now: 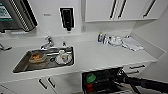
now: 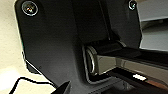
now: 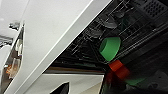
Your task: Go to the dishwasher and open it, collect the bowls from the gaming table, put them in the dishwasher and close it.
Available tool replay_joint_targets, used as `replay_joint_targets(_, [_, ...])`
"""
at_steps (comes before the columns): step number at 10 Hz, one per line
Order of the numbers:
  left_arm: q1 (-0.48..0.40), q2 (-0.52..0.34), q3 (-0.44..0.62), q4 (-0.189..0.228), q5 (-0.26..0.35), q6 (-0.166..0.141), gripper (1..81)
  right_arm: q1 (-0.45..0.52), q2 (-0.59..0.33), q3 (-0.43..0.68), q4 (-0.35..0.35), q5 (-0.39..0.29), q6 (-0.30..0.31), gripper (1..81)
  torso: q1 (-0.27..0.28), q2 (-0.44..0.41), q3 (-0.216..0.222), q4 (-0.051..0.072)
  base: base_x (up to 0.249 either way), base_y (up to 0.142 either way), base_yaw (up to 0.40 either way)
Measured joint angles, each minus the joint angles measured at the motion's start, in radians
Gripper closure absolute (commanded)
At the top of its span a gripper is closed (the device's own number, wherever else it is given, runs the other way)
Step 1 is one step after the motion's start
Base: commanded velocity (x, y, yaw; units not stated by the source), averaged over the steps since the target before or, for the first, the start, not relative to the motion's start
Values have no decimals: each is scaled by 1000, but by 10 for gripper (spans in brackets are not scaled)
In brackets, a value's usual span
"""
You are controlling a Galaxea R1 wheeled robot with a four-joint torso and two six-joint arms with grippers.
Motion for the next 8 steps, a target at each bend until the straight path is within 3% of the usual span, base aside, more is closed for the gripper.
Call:
replay_joint_targets(4, [1,-5,-19,-1,-37,-1,10,-9,-108,115,-1,-18,0,10,0,0,0,0,0,0,0])
replay_joint_targets(8, [5,23,-139,-10,-73,-5,10,-151,-292,230,-4,-29,-5,10,0,0,0,0,0,0,0])
